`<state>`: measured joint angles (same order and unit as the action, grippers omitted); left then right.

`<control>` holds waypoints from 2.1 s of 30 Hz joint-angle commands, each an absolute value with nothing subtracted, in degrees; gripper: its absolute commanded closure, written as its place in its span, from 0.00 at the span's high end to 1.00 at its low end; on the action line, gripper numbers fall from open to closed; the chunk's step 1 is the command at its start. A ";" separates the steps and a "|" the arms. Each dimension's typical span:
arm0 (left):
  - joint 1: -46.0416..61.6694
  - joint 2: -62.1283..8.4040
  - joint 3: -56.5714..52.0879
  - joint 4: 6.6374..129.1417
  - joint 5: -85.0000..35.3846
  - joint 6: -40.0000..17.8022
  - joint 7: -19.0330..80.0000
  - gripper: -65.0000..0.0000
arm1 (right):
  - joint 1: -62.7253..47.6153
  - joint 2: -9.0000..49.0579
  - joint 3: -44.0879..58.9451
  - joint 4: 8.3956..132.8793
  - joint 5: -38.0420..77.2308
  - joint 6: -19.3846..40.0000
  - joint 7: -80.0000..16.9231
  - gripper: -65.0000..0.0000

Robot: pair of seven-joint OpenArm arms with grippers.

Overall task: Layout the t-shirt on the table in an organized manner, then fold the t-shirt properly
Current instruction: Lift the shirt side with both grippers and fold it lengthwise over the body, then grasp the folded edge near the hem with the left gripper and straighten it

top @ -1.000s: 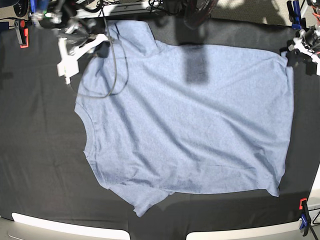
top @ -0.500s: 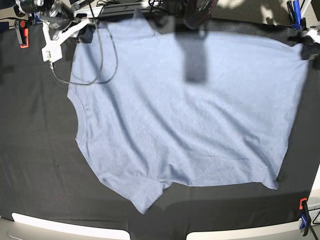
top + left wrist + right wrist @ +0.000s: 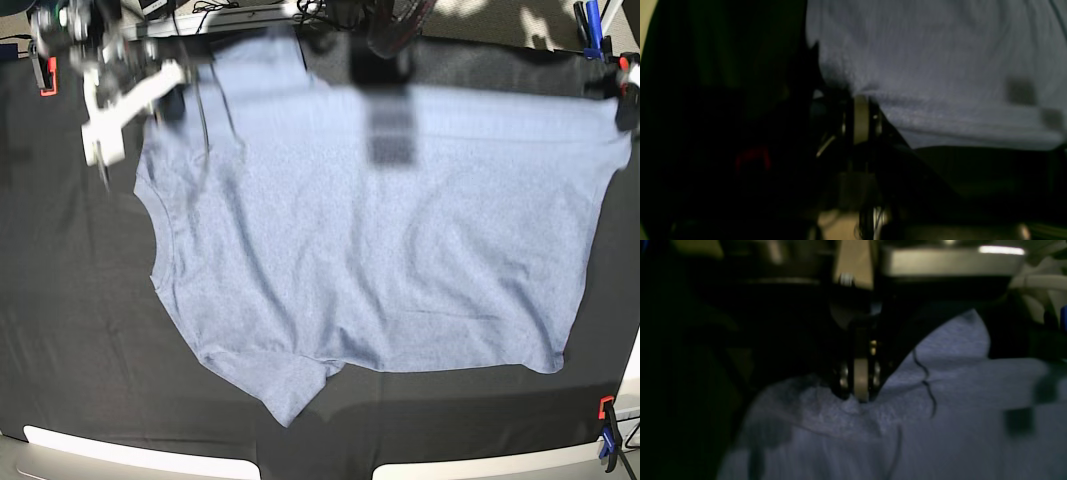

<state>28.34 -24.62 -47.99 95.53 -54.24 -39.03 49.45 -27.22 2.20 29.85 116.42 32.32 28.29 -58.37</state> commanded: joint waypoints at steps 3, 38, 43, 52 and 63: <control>25.06 -25.85 -47.03 96.33 -51.33 -38.57 46.09 0.00 | -23.40 4.23 27.29 117.51 28.80 27.33 -55.59 0.00; -2.87 -25.93 -33.15 69.76 -34.92 -34.72 32.91 0.00 | 1.10 13.34 13.43 91.48 15.00 23.99 -48.95 0.00; -2.87 -27.05 -33.15 69.78 -34.98 -34.72 36.38 0.45 | 1.10 15.40 13.50 91.48 16.84 23.99 -52.05 0.39; -5.74 -32.60 -33.15 69.76 -36.49 -34.65 33.80 0.45 | 4.08 18.39 13.54 91.53 19.90 24.03 -52.27 0.41; -27.99 -32.34 -13.17 46.09 -22.35 -27.27 14.63 0.45 | 6.66 18.26 13.52 91.31 19.62 24.01 -51.90 0.41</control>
